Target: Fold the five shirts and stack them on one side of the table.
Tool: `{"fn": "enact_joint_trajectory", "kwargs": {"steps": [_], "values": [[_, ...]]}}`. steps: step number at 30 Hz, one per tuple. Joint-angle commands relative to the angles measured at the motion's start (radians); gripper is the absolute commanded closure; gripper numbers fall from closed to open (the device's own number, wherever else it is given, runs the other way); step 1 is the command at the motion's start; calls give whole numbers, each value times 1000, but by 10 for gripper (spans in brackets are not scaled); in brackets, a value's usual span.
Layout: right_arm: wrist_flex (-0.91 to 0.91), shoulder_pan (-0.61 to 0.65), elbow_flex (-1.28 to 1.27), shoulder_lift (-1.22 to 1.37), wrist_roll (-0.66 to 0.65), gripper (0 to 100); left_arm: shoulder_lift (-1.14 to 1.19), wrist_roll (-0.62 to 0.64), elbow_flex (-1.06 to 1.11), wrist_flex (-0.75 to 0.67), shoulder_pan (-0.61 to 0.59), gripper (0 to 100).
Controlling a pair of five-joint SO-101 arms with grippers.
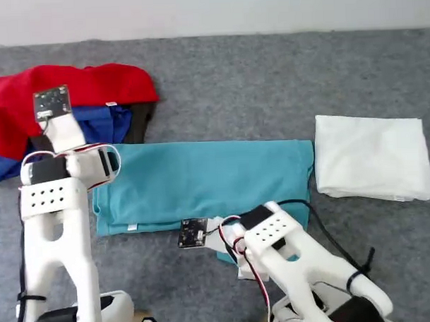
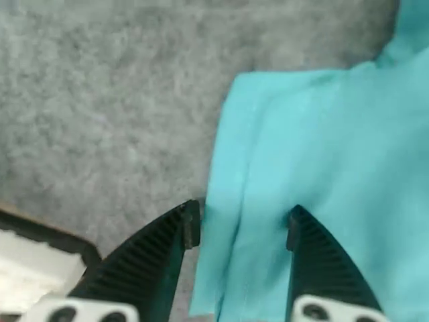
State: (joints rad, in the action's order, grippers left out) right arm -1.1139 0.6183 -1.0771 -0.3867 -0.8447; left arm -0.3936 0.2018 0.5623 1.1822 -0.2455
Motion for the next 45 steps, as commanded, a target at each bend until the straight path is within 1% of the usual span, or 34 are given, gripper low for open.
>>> {"fn": "enact_joint_trajectory", "kwargs": {"steps": [1, 3, 6, 7, 9, 11, 12, 18, 23, 27, 29, 31, 35, 37, 39, 43, 45], "values": [[56, 8, 3, 84, 9, 775, -40, -6, -4, 5, -12, 823], [50, 2, 25, 104, 11, 833, -40, -6, -4, 5, -12, 823], [62, -44, 29, 97, 11, 985, -40, -6, -4, 5, -12, 823], [71, -65, 34, 91, 11, 993, -40, -6, -4, 5, -12, 823], [74, -116, 51, 77, 11, 958, -40, -6, -4, 3, -11, 823], [64, -154, 86, 68, 11, 976, -40, -6, -4, 3, -9, 823], [39, -170, 118, 73, 9, 991, -40, -6, -4, 3, -9, 823], [-182, -217, 411, 157, -3, 991, -40, -6, -4, 3, -11, 823], [-346, -269, 713, 320, -64, 991, -40, -6, -4, 3, -11, 823], [-429, -289, 956, 473, -78, 991, -41, -6, -4, 3, -11, 825], [-455, -289, 1062, 542, -87, 991, -41, -6, -4, 3, -11, 825], [-470, -288, 1149, 608, -129, 991, -44, -6, -4, 3, -9, 825], [-460, -285, 1263, 736, -153, 989, -48, -6, -5, 5, -8, 826], [-460, -285, 1307, 796, -153, 976, -48, -6, -10, 14, -8, 826], [-464, -286, 1349, 835, -143, 928, -48, -6, -10, 18, -6, 826], [-429, -283, 1396, 848, -55, 782, -48, -6, -12, 18, -6, 826], [-389, -288, 1412, 842, 31, 720, -48, -6, -12, 17, -5, 826]]}}
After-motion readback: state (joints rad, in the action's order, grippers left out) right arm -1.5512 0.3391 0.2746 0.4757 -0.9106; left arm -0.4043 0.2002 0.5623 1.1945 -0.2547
